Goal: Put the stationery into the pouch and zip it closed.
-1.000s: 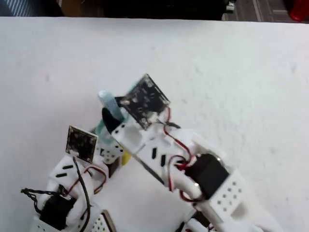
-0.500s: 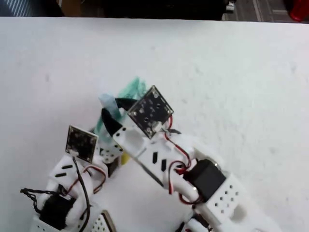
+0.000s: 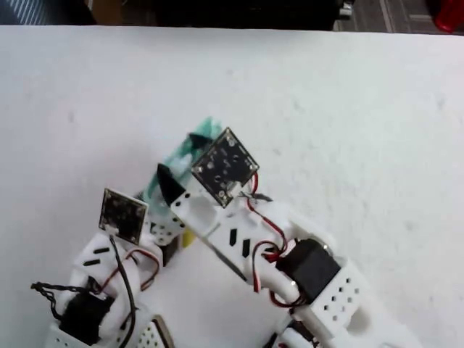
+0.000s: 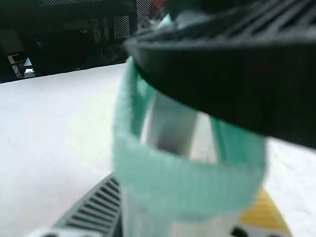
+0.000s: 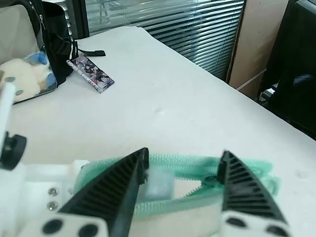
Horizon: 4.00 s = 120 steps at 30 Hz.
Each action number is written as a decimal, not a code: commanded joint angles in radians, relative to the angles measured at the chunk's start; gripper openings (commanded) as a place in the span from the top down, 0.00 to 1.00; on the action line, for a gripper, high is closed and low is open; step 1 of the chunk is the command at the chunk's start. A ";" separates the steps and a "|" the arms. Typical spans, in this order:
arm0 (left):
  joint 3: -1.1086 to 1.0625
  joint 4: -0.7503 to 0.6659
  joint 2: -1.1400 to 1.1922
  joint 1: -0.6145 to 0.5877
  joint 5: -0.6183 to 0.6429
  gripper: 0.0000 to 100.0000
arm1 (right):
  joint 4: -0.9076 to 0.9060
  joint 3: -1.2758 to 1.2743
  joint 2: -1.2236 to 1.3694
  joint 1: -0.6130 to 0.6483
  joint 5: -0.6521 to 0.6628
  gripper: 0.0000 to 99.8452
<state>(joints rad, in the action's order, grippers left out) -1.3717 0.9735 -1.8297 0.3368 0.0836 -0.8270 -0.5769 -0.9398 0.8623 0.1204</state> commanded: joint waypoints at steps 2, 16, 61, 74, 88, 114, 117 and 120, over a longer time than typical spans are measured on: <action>0.037 -0.011 0.007 0.013 0.006 0.74 | -0.031 0.103 -0.012 -0.005 0.012 0.79; 0.035 -0.011 0.007 0.016 0.005 0.74 | -0.180 0.307 0.047 -0.295 0.008 0.83; 0.029 -0.012 0.007 0.019 0.005 0.74 | -0.763 0.891 0.559 0.021 -0.554 0.63; 0.029 -0.012 0.007 0.019 0.005 0.74 | -0.771 0.951 0.624 0.064 -0.624 0.63; 0.029 -0.012 0.007 0.016 0.005 0.74 | -0.835 1.049 0.691 0.108 -0.628 0.63; 0.092 0.068 0.007 0.025 -0.051 0.69 | -0.883 1.000 0.776 -0.085 -0.468 0.85; 0.095 0.077 0.007 0.054 -0.141 0.69 | -0.885 1.037 0.826 -0.085 -0.457 0.82; 0.140 0.124 0.007 0.061 -0.157 0.68 | -0.886 1.042 0.866 -0.082 -0.361 0.86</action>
<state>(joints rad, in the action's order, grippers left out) -1.3226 1.0503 -1.8297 0.3659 -0.0376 -1.6878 0.4511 -0.0974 0.7871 -0.3199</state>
